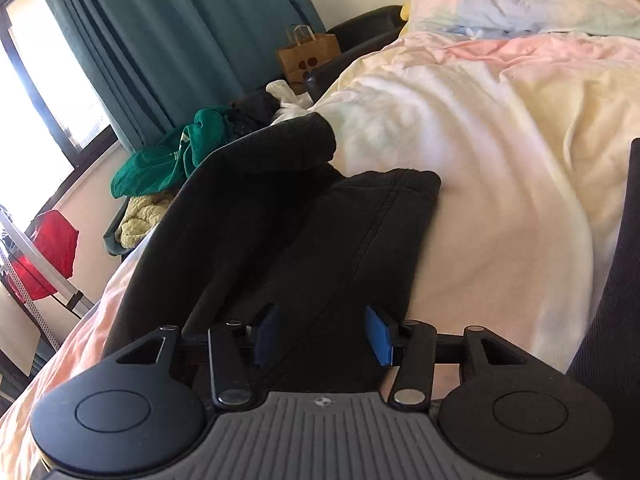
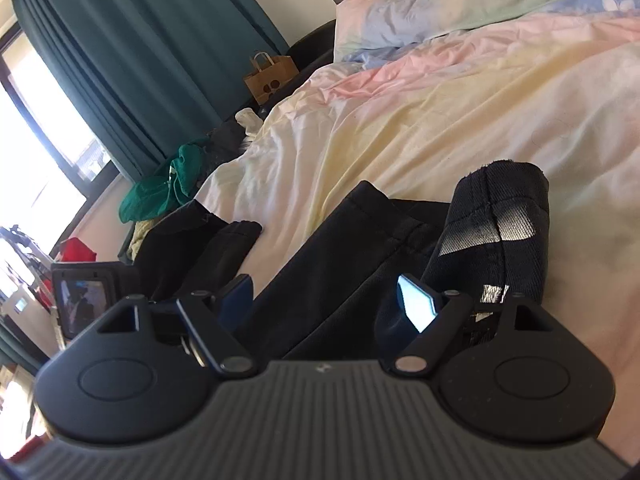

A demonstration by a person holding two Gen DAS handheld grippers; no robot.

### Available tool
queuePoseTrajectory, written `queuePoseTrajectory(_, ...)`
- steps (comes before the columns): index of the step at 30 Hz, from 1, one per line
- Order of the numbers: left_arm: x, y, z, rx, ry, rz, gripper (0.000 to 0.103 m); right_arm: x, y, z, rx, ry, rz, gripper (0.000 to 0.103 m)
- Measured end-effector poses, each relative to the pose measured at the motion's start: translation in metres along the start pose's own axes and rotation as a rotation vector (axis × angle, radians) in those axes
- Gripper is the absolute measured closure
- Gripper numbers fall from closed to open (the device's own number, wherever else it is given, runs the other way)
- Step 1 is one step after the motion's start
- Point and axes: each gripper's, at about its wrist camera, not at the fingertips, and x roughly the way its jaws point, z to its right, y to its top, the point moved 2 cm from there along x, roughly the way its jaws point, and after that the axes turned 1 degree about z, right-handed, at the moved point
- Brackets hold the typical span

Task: Fold clothes

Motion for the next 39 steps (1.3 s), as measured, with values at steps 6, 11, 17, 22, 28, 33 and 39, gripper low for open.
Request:
queuePoseTrajectory(6, -0.008, 0.008, 0.018, 0.009, -0.119, 0.105, 0.035, -0.008, 0.007, 0.016, 0.07, -0.007, 0.018, 0.021)
queuePoseTrajectory(11, 0.016, 0.015, 0.036, 0.031, -0.101, 0.072, 0.055, -0.01, 0.009, 0.021, 0.103, -0.006, 0.018, 0.02)
queuePoseTrajectory(17, 0.019, 0.042, 0.024, -0.081, -0.068, 0.089, 0.101, -0.005, 0.006, 0.024, 0.09, -0.022, 0.023, 0.021)
queuePoseTrajectory(22, -0.027, 0.072, -0.003, -0.218, -0.182, 0.198, 0.101, -0.005, 0.008, 0.032, 0.127, -0.028, 0.033, 0.021)
queuePoseTrajectory(28, -0.061, 0.039, -0.001, -0.208, -0.322, 0.161, 0.094, -0.005, 0.008, 0.033, 0.122, -0.03, 0.043, 0.021)
queuePoseTrajectory(33, -0.101, -0.007, -0.013, -0.26, -0.296, 0.127, 0.06, -0.005, 0.007, 0.026, 0.078, -0.036, 0.047, 0.021)
queuePoseTrajectory(39, -0.206, -0.1, -0.099, -0.478, -0.206, 0.026, 0.047, -0.007, 0.005, 0.017, 0.035, -0.027, 0.046, 0.021)
